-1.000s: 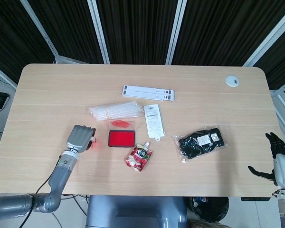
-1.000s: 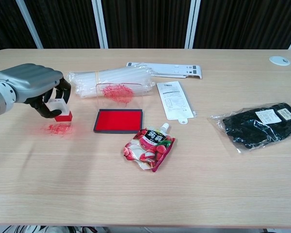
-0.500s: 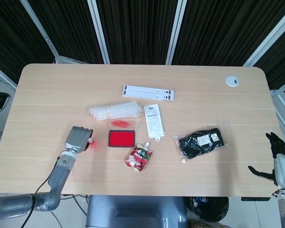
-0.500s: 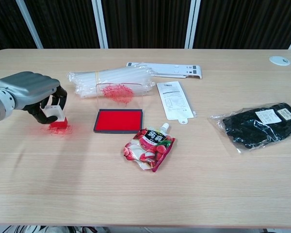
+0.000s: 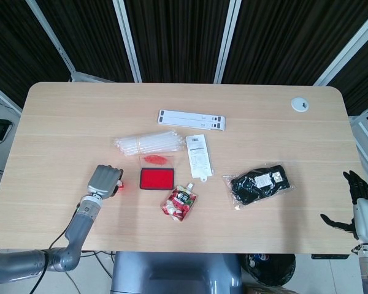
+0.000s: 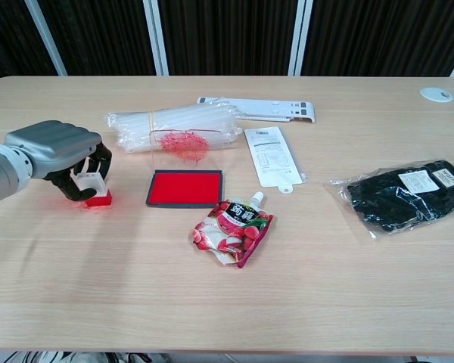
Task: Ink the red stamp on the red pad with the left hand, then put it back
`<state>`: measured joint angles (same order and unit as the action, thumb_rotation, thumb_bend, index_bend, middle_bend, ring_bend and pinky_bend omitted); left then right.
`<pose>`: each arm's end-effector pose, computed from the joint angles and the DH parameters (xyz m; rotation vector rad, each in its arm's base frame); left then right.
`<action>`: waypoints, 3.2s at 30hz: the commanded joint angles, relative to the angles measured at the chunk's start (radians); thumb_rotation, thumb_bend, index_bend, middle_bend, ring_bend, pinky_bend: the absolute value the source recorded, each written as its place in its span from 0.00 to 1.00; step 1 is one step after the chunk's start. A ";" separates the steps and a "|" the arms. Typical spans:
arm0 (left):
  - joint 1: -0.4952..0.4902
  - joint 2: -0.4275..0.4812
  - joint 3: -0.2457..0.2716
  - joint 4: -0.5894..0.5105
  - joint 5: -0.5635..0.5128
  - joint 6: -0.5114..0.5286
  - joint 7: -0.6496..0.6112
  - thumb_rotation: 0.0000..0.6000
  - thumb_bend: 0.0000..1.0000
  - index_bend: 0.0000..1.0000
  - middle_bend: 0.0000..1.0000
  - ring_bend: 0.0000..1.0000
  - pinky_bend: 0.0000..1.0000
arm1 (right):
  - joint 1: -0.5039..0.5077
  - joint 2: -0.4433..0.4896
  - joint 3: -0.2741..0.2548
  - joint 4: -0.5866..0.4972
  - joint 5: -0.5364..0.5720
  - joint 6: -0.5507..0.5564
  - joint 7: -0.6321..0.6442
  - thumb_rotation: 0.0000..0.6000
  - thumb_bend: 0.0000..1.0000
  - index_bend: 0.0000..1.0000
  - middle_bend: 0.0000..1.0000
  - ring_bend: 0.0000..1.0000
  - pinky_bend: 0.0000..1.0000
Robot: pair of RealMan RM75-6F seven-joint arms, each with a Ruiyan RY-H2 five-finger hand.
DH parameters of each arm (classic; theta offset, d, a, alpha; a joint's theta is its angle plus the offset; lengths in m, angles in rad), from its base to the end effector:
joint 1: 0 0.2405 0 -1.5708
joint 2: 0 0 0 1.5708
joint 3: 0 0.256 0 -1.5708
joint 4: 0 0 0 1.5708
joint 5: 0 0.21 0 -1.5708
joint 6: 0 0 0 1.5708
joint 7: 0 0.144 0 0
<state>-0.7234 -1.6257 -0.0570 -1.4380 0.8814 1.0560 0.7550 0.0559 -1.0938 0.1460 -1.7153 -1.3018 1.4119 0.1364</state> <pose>-0.1938 0.3203 -0.0415 -1.8801 -0.7650 -0.5161 -0.3188 -0.1880 0.1703 1.1082 -1.1445 0.9834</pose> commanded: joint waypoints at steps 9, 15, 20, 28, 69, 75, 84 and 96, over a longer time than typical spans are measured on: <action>-0.002 0.005 -0.004 -0.005 -0.007 -0.004 0.013 1.00 0.47 0.52 0.49 0.41 0.50 | 0.000 0.000 0.000 -0.002 0.001 -0.001 -0.002 1.00 0.16 0.00 0.00 0.00 0.20; -0.003 0.007 -0.004 -0.008 -0.013 -0.004 0.022 1.00 0.42 0.49 0.47 0.39 0.49 | 0.000 0.000 0.000 -0.002 0.002 -0.001 -0.003 1.00 0.16 0.00 0.00 0.00 0.20; -0.004 0.007 -0.005 -0.010 -0.018 -0.002 0.031 1.00 0.39 0.48 0.46 0.39 0.49 | 0.000 0.000 0.000 -0.002 0.002 -0.001 -0.004 1.00 0.16 0.00 0.00 0.00 0.20; -0.006 0.011 -0.006 -0.020 -0.030 -0.001 0.046 1.00 0.37 0.47 0.44 0.39 0.49 | 0.000 0.000 0.000 -0.002 0.002 0.000 -0.003 1.00 0.16 0.00 0.00 0.00 0.20; 0.048 0.126 0.008 -0.178 0.016 0.110 0.021 1.00 0.15 0.06 0.03 0.08 0.19 | -0.002 0.001 -0.001 0.002 -0.004 0.005 -0.006 1.00 0.16 0.00 0.00 0.00 0.20; 0.140 0.229 0.052 -0.246 0.169 0.203 -0.130 1.00 0.15 0.00 0.00 0.00 0.11 | -0.003 -0.002 -0.002 0.008 -0.012 0.014 -0.016 1.00 0.16 0.00 0.00 0.00 0.20; 0.306 0.381 0.132 -0.271 0.355 0.367 -0.335 1.00 0.13 0.00 0.00 0.00 0.05 | -0.003 -0.011 -0.004 0.008 -0.026 0.031 -0.041 1.00 0.16 0.00 0.00 0.00 0.20; 0.448 0.408 0.167 -0.181 0.489 0.477 -0.481 1.00 0.13 0.00 0.00 0.00 0.00 | -0.007 -0.021 -0.007 0.017 -0.048 0.052 -0.051 1.00 0.16 0.00 0.00 0.00 0.20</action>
<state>-0.2791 -1.2185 0.1121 -1.6236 1.3659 1.5326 0.2793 0.0494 -1.1150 0.1397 -1.6984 -1.3487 1.4631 0.0852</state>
